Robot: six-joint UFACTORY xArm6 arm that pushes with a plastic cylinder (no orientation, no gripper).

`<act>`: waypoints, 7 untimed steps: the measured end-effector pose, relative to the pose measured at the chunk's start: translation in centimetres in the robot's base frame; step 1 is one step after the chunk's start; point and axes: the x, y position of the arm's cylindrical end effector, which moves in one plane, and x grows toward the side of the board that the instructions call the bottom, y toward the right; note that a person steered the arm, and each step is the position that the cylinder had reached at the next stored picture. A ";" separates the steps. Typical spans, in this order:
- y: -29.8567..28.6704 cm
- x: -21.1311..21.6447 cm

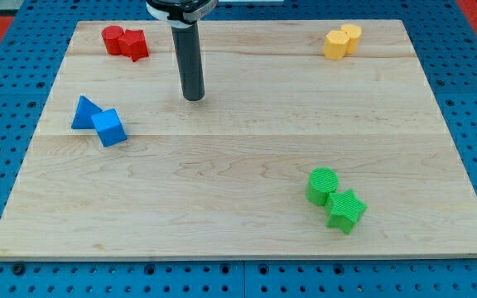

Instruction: Push the yellow blocks towards the center of the board

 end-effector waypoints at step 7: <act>30.9 -15.1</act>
